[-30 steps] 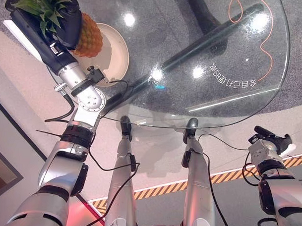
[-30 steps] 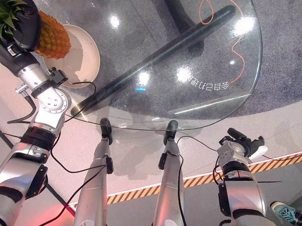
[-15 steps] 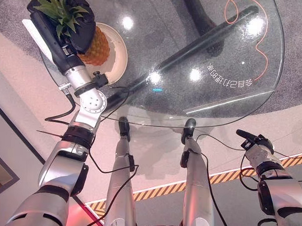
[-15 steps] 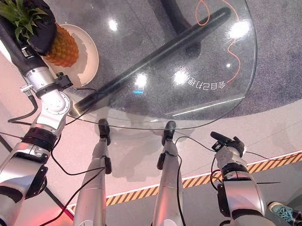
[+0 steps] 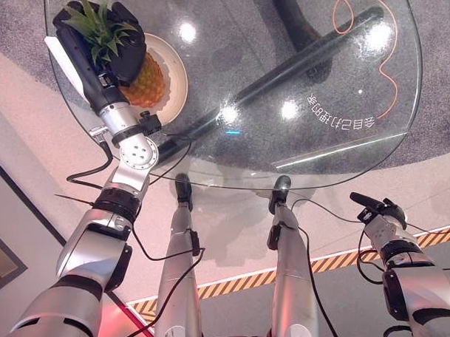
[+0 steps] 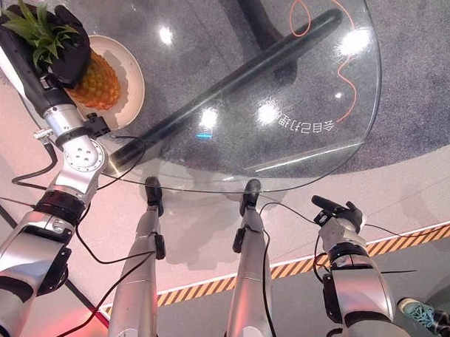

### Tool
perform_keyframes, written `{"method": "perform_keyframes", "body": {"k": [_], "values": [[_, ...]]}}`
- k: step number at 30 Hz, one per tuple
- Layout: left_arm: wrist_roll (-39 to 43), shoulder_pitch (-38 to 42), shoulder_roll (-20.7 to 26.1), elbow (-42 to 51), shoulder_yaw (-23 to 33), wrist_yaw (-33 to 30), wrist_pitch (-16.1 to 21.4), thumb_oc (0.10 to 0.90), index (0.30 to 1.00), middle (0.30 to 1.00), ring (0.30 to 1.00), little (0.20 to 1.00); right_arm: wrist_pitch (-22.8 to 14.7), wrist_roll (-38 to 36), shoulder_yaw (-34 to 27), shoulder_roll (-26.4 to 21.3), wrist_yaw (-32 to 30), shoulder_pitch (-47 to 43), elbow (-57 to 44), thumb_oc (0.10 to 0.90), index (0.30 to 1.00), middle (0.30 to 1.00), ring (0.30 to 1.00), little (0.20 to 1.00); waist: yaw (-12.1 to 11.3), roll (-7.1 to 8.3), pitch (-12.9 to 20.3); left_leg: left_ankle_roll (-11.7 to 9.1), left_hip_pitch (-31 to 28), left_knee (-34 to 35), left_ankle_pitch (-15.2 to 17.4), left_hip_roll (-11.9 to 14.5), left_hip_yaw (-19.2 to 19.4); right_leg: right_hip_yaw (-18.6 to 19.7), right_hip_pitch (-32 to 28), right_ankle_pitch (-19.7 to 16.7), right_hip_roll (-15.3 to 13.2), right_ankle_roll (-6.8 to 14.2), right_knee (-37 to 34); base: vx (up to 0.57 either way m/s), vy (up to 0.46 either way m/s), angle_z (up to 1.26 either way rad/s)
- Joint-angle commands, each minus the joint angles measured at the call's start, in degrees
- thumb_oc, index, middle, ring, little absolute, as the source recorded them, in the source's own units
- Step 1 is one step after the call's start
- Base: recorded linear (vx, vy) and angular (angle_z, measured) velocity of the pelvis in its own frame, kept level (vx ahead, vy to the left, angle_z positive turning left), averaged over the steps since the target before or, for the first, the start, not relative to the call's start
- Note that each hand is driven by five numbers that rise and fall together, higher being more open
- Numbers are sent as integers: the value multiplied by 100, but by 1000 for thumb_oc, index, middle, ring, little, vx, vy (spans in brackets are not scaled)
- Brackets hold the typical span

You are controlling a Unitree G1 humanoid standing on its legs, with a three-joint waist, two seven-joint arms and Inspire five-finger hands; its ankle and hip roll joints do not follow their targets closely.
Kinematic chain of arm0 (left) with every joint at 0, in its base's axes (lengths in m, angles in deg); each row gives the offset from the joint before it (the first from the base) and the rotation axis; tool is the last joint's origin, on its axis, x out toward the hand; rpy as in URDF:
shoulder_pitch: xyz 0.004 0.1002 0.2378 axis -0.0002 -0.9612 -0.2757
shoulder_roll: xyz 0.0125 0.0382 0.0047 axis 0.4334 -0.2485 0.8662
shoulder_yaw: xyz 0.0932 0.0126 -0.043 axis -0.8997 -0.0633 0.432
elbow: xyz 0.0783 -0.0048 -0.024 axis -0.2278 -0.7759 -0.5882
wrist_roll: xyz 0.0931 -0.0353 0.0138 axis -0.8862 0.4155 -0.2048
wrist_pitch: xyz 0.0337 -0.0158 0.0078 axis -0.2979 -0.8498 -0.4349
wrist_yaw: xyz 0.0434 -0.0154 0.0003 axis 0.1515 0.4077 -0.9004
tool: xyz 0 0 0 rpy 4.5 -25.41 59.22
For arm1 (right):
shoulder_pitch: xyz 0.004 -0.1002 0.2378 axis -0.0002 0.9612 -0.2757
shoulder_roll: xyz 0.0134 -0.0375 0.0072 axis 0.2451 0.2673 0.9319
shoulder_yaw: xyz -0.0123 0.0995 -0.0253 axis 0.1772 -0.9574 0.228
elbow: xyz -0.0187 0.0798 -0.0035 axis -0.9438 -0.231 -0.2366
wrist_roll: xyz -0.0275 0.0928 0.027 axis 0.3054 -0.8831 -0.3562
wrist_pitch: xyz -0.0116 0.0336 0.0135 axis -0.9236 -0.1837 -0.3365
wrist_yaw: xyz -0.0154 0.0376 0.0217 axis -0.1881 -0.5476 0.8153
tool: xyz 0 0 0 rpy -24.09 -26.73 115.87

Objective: Pick up the fruit to the plate

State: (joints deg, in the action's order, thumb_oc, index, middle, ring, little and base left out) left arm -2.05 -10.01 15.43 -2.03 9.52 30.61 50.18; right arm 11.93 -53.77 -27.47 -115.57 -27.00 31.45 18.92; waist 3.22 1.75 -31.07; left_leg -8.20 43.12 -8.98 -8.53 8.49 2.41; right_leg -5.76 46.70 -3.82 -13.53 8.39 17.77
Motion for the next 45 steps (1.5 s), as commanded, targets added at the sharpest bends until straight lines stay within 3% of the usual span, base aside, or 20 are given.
{"method": "perform_keyframes", "body": {"k": [1, 5, 7, 10, 11, 16, 18, 20, 31, 33, 45], "values": [[56, 991, 407, -24, 196, -70, 502, 100, 300, 300, 300, 200, -158, 146, 210, -223, -235, 97, 282, 800, 900, 900, 900, 900, -102, 180, 128, 101, 114, -512, 663, -168, -13, -177, -181, -47, 328, -78, -418, 0, 0, 0], [77, 992, 412, -60, 187, -76, 523, 100, 300, 300, 300, 200, -191, 148, 227, -215, -267, 89, 275, 800, 900, 900, 900, 900, -107, 172, 128, 93, 83, -510, 708, -161, -14, -176, -201, -5, 337, -72, -408, 0, 0, 0], [82, 995, 412, -69, 185, -81, 533, 202, 387, 387, 387, 302, -189, 144, 239, -214, -303, 77, 238, 800, 900, 900, 900, 900, -100, 177, 128, 90, 88, -504, 710, -160, -10, -175, -196, -1, 341, -76, -415, 0, 0, 0], [110, 997, 440, -86, 176, -61, 558, 262, 439, 439, 439, 362, -209, 151, 233, -239, -313, 81, 238, 800, 900, 900, 900, 900, -96, 175, 128, 90, 78, -496, 709, -157, -3, -176, -200, 2, 340, -76, -417, 0, 0, 0], [111, 1023, 448, -74, 179, -53, 553, 347, 512, 512, 512, 447, -225, 154, 221, -240, -322, 65, 238, 800, 900, 900, 900, 900, -90, 175, 128, 99, 125, -487, 658, -171, -6, -175, -156, -51, 330, -80, -434, 0, 0, 0], [119, 1046, 457, -50, 157, -53, 559, 438, 589, 589, 589, 538, -248, 138, 223, -263, -317, 46, 248, 800, 900, 900, 900, 900, -91, 171, 128, 98, 159, -501, 657, -178, -14, -176, -129, -55, 323, -80, -436, 0, 0, 0], [139, 1035, 447, -51, 159, -39, 580, 580, 712, 712, 712, 680, -273, 150, 227, -251, -327, 51, 247, 800, 900, 900, 900, 900, -95, 165, 128, 96, 149, -507, 675, -175, -13, -174, -135, -39, 328, -83, -429, 0, 0, 0], [103, 1030, 436, -51, 149, -39, 594, 633, 756, 756, 756, 733, -284, 144, 227, -255, -330, 32, 267, 800, 900, 900, 900, 900, -102, 163, 128, 99, 151, -498, 665, -182, -13, -182, -139, -48, 322, -83, -441, 0, 0, 0], [168, 983, 420, -82, 172, -17, 729, 734, 844, 844, 844, 834, -315, 163, 226, -288, -363, -3, 270, 800, 900, 900, 900, 900, -115, 174, 128, 98, 161, -524, 679, -180, -22, -192, -132, -35, 318, -87, -419, 0, 0, 0], [190, 965, 434, -79, 177, 23, 762, 800, 900, 900, 900, 900, -327, 147, 224, -299, -345, 7, 281, 800, 900, 900, 900, 900, -123, 183, 128, 100, 162, -530, 690, -171, -23, -202, -130, -34, 317, -80, -414, 0, 0, 0], [205, 879, 388, -7, 199, -14, 788, 800, 900, 900, 900, 900, -354, 139, 223, -272, -417, 10, 238, 800, 900, 900, 900, 900, -147, 191, 128, 85, 126, -514, 731, -148, -13, -235, -179, -15, 311, -56, -440, 0, 0, 0]]}}
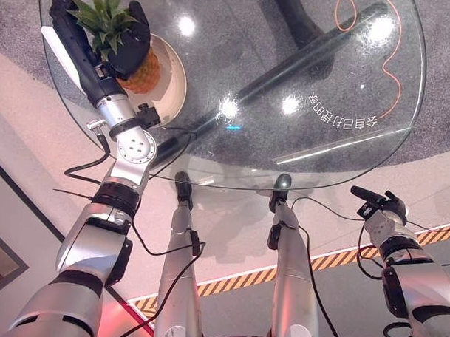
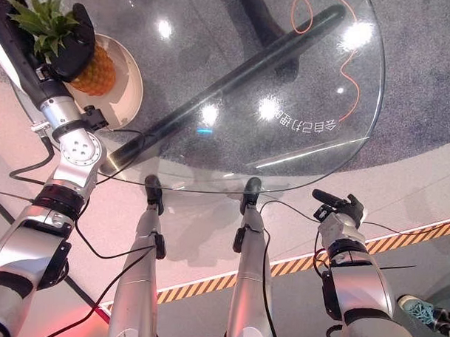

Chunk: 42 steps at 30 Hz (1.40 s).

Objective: Pick up the fruit to the plate

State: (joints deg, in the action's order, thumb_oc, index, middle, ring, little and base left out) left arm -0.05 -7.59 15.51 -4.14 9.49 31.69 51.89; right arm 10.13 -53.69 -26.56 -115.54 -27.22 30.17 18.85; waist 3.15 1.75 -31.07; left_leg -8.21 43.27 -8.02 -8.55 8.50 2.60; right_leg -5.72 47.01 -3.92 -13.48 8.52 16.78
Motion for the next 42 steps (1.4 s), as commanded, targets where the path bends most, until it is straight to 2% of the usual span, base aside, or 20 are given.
{"method": "perform_keyframes", "body": {"k": [1, 42], "values": [[1, 650, 380, 206, 204, -132, 625, 800, 900, 900, 900, 900, -176, 129, 123, -273, -403, 121, 240, 800, 900, 900, 900, 900, -133, 194, 128, 96, 160, -601, 684, -166, -36, -239, -163, -54, 296, -75, -358, 0, 0, 0], [-586, -85, 274, 678, 347, -358, 946, 800, 900, 900, 900, 900, -271, 70, 14, -278, -407, 273, 229, 800, 900, 900, 900, 900, -337, 170, 128, 130, 197, -681, 740, -205, -102, -385, -203, -74, 202, -25, -340, -1, 0, 0]]}}
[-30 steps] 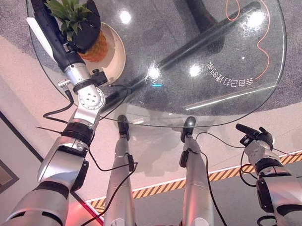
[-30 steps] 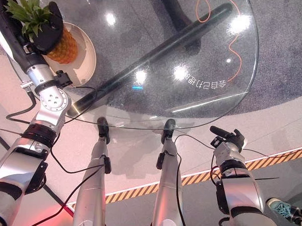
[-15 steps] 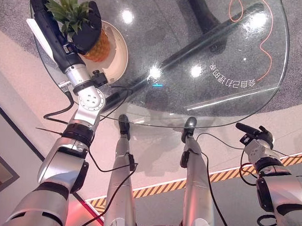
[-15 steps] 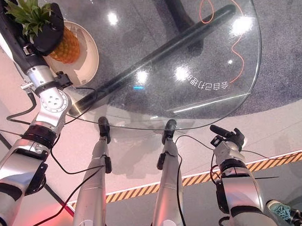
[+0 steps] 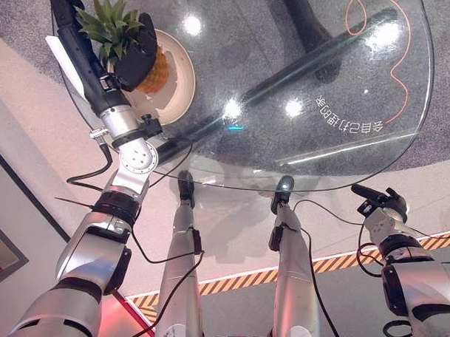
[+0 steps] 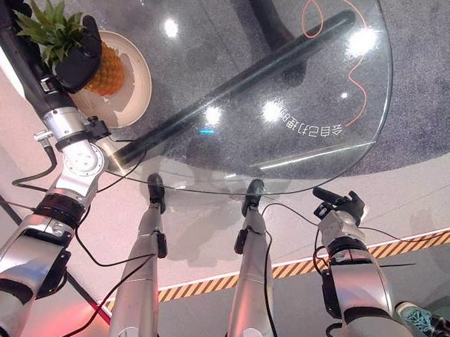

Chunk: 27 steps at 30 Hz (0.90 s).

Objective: Pick up the fruit to the plate

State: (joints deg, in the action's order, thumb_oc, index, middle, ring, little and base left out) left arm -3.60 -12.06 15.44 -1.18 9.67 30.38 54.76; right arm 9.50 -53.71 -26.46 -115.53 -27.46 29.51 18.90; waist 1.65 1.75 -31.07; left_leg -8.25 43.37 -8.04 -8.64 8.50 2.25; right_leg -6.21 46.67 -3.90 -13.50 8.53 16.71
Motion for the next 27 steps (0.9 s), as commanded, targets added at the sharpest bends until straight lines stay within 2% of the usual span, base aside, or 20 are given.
{"method": "perform_keyframes", "body": {"k": [1, 27], "values": [[-251, 339, 282, 398, 337, -238, 658, 800, 900, 900, 900, 900, -211, 70, 3, -270, -386, 344, 216, 800, 900, 900, 900, 900, -190, 174, 128, 134, 192, -685, 751, -204, -72, -338, -165, -77, 204, -24, -328, 0, 0, 0], [-490, -244, 170, 1110, 591, -405, 868, 800, 900, 900, 900, 900, -242, 51, -122, -275, -427, 500, 143, 800, 900, 900, 900, 900, -314, 91, 128, 155, 174, -665, 801, -240, -132, -398, -188, -49, 153, -7, -337, 0, 0, 0]]}}
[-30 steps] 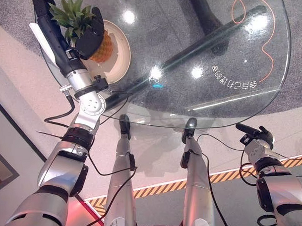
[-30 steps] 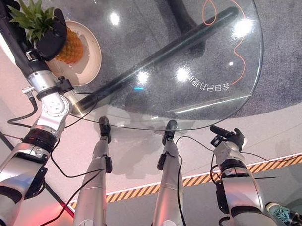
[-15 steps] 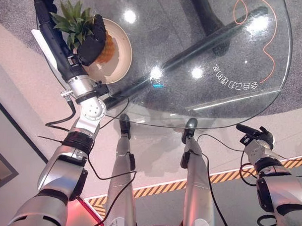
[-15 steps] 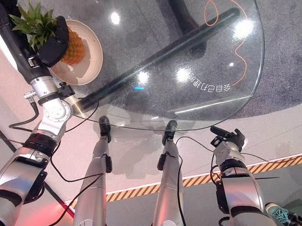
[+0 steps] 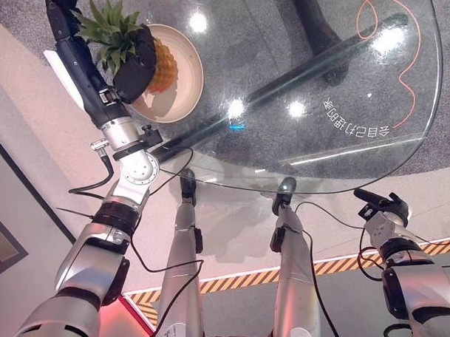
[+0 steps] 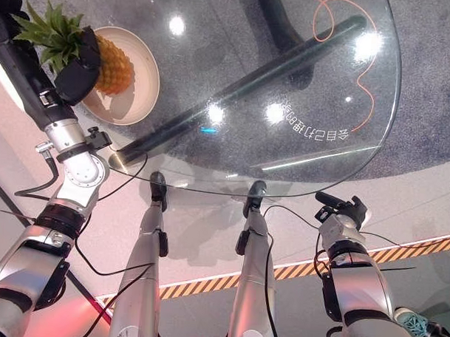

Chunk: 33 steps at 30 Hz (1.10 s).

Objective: Pick up the fruit to the plate

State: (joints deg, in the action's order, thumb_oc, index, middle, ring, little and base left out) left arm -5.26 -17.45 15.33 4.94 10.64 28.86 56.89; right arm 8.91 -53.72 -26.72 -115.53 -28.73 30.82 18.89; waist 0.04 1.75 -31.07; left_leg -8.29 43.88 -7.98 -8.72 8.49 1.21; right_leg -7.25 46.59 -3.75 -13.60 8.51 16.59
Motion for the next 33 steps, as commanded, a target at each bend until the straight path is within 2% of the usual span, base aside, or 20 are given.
{"method": "perform_keyframes", "body": {"k": [1, 33], "values": [[-330, 288, 178, 528, 501, -251, 645, 800, 900, 900, 900, 900, -188, 60, -103, -271, -297, 376, 141, 800, 900, 900, 900, 900, -155, 89, 128, 159, 120, -668, 809, -242, -31, -298, -179, -68, 161, -2, -326, 0, 0, 0], [-201, -302, 213, 1793, 542, 286, 709, 800, 900, 900, 900, 900, -248, -79, -216, -269, -289, 527, 125, 800, 900, 900, 900, 900, -320, 58, 128, 201, 1, -603, 780, -245, -91, -413, -344, -132, 79, 44, -402, -2, -1, 0]]}}
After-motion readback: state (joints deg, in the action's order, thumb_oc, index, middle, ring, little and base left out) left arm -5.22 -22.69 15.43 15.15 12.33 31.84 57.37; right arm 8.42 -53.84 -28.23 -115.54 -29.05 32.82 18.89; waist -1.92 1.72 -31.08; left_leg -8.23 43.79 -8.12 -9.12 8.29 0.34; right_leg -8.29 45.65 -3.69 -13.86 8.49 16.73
